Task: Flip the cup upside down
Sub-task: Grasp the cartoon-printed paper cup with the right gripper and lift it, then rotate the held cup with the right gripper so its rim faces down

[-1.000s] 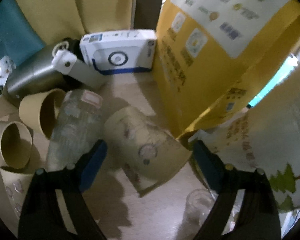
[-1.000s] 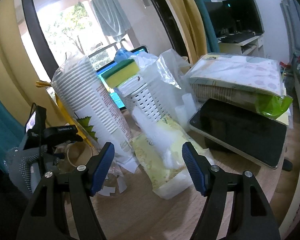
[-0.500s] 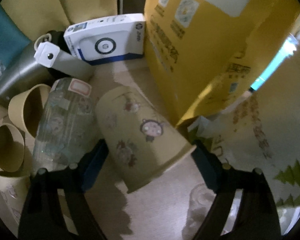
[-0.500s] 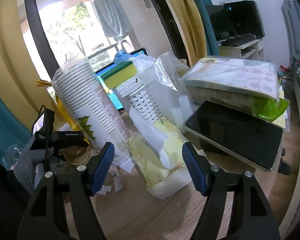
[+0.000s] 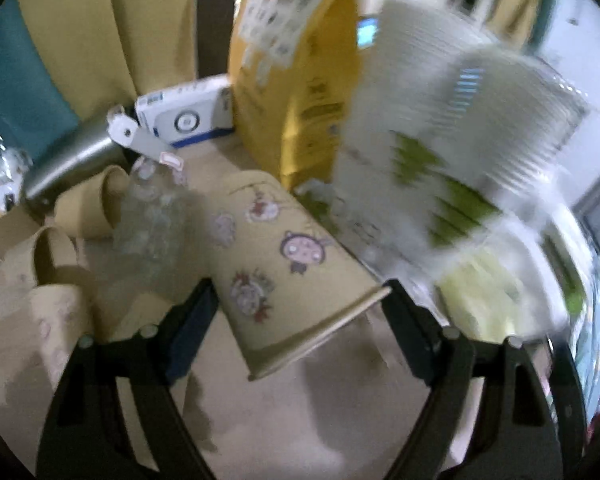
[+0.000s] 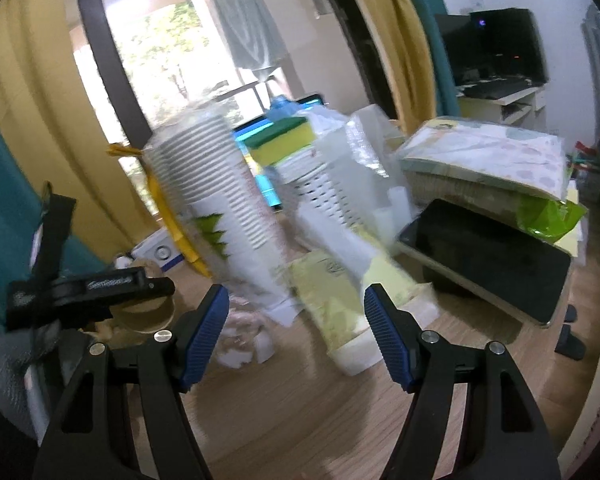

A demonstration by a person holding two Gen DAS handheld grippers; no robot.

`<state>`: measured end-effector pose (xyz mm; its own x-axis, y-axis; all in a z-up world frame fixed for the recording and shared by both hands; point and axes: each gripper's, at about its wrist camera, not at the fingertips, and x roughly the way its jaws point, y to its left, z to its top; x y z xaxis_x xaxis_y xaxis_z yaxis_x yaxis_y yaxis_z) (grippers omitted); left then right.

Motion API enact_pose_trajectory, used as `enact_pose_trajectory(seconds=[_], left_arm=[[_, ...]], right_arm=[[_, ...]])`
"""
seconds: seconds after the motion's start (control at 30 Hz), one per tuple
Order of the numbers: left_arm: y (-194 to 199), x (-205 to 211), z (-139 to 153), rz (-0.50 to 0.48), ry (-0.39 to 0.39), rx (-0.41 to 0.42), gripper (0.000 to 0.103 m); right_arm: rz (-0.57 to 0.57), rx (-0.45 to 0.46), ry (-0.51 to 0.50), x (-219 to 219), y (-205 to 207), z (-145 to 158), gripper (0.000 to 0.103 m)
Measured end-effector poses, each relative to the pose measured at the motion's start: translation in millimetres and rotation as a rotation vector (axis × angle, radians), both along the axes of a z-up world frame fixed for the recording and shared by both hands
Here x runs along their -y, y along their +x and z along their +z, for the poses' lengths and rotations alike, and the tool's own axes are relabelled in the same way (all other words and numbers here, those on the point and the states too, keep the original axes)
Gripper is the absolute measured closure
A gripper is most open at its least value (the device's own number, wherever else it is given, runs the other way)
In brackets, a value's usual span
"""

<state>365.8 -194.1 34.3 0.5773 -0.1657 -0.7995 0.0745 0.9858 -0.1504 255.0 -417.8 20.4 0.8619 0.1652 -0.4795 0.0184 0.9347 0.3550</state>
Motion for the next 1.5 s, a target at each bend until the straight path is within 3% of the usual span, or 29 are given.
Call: enact_pose_trajectory(seconds=[0.13,0.2,0.27,0.4,0.73,1.03,1.33,1.4,1.5], left_arm=[[-68,3,21,-0.1,0.017,0.12,0.019],[-102,4,28,-0.146,0.03,0.178,0.019],[-130,1,26,-0.187,0.067,0.26,0.019],[-189,-12,11,-0.259,0.116,0.392,0.019],[-292,-46,-18,-0.331,0.087,0.54,0.019],[-350,-57,-35,-0.384,0.14,0.64,0.019],[-373,-63,-39,-0.389,0.163,0.693,0.019],[-379,-59,-39,-0.396,0.163,0.699,0.019],[-380,-58,-41,-0.396,0.159,0.694,0.019]], right_arm=[[0.072,0.048,0.033,-5,-21,16,0.029],[0.157,0.067,0.106,-5,-34,23,0.029],[0.237,0.071,0.168,-8,-43,28,0.023],[0.449,0.054,0.295,-24,-58,33,0.022],[0.741,-0.13,0.267,-110,-91,17,0.022],[0.848,-0.232,0.238,-153,-120,9,0.022],[0.901,-0.279,0.243,-167,-123,-1,0.023],[0.904,-0.288,0.245,-166,-121,-3,0.035],[0.908,-0.287,0.246,-167,-121,-3,0.043]])
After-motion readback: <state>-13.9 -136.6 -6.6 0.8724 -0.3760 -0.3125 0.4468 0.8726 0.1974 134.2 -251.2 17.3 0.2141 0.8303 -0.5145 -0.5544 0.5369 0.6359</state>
